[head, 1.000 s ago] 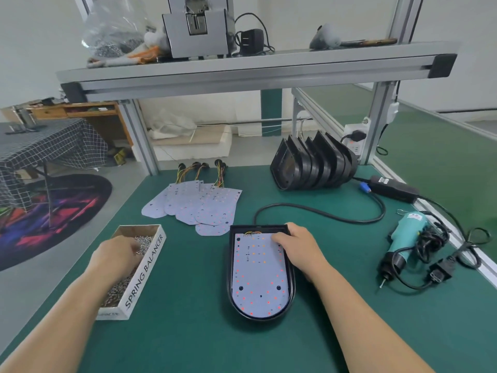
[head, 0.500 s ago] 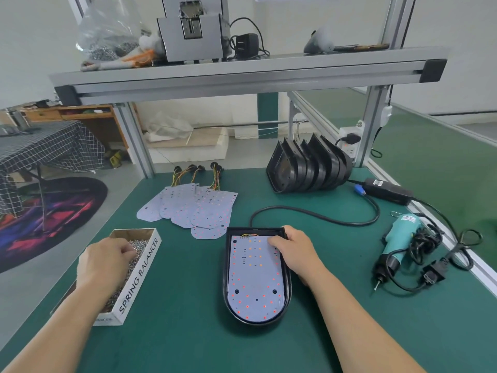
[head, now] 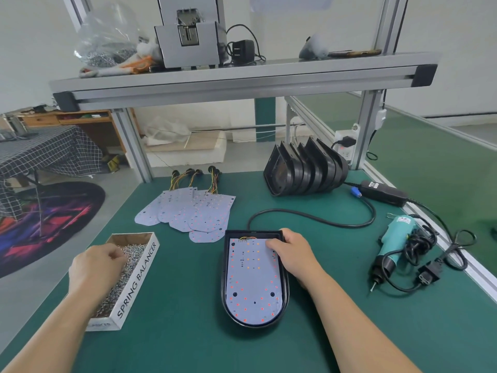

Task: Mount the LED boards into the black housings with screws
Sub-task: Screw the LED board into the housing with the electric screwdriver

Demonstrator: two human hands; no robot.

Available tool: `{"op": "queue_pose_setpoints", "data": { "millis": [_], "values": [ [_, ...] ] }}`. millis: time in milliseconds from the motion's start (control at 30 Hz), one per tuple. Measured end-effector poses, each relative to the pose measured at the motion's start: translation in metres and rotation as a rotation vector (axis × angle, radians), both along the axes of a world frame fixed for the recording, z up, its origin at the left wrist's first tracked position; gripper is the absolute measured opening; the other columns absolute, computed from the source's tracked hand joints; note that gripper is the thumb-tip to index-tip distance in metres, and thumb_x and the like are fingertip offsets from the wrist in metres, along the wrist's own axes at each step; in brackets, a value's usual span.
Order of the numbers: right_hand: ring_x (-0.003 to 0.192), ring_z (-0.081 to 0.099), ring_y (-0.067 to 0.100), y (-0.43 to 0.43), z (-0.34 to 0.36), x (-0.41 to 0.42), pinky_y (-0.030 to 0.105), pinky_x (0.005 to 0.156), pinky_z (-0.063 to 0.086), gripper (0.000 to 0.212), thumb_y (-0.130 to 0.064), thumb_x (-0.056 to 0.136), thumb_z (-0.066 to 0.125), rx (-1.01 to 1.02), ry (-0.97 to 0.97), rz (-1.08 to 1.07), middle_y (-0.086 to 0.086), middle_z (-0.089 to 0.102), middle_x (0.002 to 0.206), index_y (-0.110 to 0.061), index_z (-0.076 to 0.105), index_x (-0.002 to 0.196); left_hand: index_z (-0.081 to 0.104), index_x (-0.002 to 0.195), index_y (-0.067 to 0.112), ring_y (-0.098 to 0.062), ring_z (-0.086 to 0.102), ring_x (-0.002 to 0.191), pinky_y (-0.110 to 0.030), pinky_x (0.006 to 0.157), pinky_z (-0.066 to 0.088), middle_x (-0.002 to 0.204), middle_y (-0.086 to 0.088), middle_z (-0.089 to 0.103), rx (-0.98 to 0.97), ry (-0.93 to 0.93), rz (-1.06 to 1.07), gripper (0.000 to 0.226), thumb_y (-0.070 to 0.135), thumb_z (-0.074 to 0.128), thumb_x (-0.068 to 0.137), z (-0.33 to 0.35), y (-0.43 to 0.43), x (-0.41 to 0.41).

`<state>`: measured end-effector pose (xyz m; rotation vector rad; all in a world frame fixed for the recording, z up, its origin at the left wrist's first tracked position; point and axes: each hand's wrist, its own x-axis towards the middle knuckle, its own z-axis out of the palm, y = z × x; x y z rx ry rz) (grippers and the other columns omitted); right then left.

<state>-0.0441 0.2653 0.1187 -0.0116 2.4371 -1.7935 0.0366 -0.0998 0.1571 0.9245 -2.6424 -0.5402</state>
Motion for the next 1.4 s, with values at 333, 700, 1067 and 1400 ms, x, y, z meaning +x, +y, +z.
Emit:
{"op": "queue_pose_setpoints", "data": {
  "millis": [333, 700, 1067, 1400],
  "values": [
    [0.072, 0.043, 0.019, -0.004, 0.015, 0.005, 0.035, 0.068, 0.036, 0.018, -0.026, 0.081, 0.058, 0.050, -0.087, 0.047, 0.003, 0.050, 0.079, -0.011, 0.047, 0.080, 0.053, 0.081, 0.009, -0.009, 0.049, 0.052, -0.012, 0.033, 0.032, 0.074, -0.001, 0.051, 2.058, 0.259, -0.126, 0.005, 0.005, 0.053, 0.084, 0.048, 0.135, -0.006],
    [0.076, 0.064, 0.009, 0.008, 0.027, 0.015, 0.031, 0.077, 0.055, 0.031, -0.048, 0.092, 0.067, -0.094, -0.024, 0.047, -0.008, 0.066, 0.080, -0.019, 0.063, 0.080, 0.060, 0.075, 0.001, -0.015, 0.052, 0.056, -0.018, 0.047, 0.045, 0.063, -0.008, 0.054, 1.440, 0.019, -0.361, 0.022, -0.005, 0.052, 0.094, 0.021, 0.230, -0.018],
    [0.100, 0.057, 0.036, 0.141, 0.045, 0.014, 0.035, 0.076, 0.043, 0.027, -0.023, 0.094, 0.057, 1.037, -0.146, -0.450, 0.018, 0.060, 0.121, -0.006, 0.058, 0.115, 0.075, 0.070, -0.002, -0.017, 0.068, 0.060, -0.016, 0.048, 0.053, 0.068, -0.014, 0.069, 1.664, 0.055, -0.260, 0.024, -0.012, 0.061, 0.087, 0.011, 0.220, -0.016],
    [0.065, 0.051, 0.026, 0.157, 0.042, 0.021, 0.028, 0.053, 0.039, 0.047, -0.020, 0.065, 0.075, -0.012, -0.255, -0.526, 0.013, 0.057, 0.084, -0.003, 0.053, 0.103, 0.074, 0.082, -0.009, -0.018, 0.070, 0.059, -0.017, 0.051, 0.056, 0.072, -0.016, 0.070, 1.779, 0.098, -0.187, 0.017, -0.014, 0.058, 0.088, 0.014, 0.218, -0.011]
  ]
}}
